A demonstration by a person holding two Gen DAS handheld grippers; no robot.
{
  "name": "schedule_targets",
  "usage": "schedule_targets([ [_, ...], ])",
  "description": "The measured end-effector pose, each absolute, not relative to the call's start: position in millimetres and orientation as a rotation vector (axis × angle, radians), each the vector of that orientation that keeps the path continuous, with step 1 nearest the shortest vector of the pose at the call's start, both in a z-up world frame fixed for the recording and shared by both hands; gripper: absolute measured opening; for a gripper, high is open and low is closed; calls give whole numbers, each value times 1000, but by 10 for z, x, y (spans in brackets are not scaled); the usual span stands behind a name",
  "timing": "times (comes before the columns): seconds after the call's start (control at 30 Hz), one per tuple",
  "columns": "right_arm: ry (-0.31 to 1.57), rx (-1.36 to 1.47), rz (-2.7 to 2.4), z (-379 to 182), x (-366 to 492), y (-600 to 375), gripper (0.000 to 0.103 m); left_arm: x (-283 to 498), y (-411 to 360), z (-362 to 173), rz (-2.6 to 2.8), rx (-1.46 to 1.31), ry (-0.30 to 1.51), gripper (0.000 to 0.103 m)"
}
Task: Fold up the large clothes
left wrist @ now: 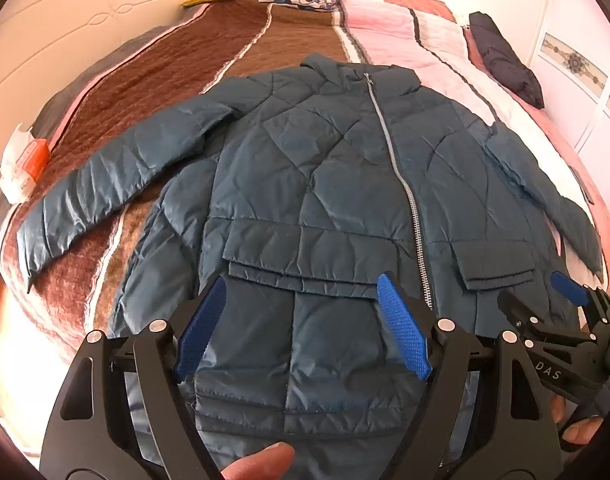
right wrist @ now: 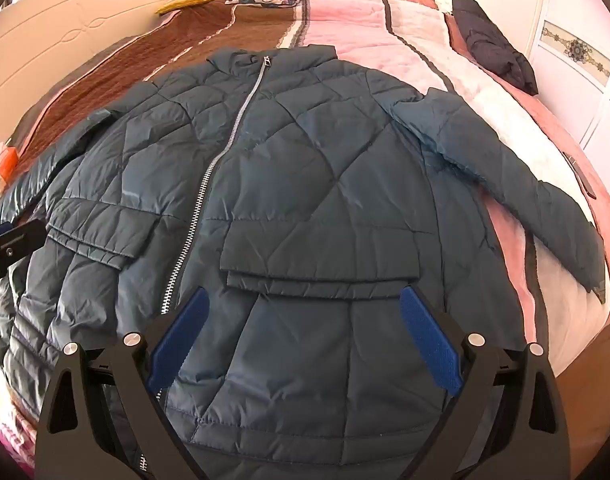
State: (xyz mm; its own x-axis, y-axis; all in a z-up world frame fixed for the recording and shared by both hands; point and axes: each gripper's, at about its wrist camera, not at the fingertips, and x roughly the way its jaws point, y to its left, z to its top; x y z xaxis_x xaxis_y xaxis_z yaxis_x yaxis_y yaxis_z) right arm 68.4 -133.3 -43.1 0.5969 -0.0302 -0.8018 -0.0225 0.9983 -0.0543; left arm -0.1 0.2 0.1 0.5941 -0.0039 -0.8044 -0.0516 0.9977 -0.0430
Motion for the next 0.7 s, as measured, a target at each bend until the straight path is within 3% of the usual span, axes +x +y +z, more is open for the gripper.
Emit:
schedule_targets([
  [0.7,936,-55,-8,-461,685,-1364,93,2,3,-3,26,-67,940,78],
])
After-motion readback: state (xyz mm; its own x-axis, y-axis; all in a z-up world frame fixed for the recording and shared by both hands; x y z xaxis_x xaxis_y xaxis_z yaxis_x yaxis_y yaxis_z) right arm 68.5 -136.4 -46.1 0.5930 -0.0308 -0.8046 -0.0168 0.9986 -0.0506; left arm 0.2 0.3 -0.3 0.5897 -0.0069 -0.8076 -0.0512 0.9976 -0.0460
